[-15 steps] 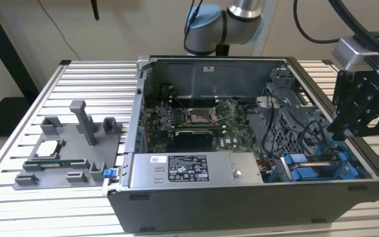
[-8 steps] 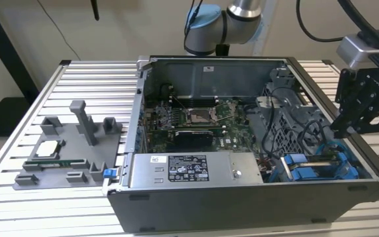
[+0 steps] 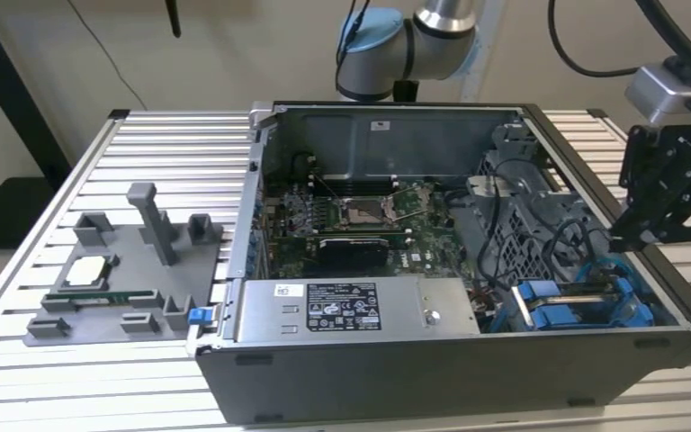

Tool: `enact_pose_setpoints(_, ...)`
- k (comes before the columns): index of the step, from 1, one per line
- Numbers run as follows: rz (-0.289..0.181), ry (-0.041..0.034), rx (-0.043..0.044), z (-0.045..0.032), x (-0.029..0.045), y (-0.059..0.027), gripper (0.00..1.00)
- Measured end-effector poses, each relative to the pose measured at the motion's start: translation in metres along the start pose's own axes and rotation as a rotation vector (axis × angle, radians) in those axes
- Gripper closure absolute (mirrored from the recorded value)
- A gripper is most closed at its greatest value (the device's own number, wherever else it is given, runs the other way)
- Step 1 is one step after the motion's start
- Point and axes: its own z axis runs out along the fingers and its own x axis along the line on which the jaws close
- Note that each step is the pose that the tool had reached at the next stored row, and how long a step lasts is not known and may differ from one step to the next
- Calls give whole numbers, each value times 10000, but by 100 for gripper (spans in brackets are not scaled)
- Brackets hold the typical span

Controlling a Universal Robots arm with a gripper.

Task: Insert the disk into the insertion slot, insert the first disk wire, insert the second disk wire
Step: 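Insert the second disk wire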

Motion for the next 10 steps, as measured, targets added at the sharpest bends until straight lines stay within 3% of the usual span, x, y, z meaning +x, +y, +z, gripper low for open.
enact_pose_setpoints(2,4,0,-58,11,-4,-30,0)
enact_pose_setpoints(7,23,14,-310,45,-14,-66,0)
enact_pose_setpoints(10,30,18,-395,63,-13,-67,0)
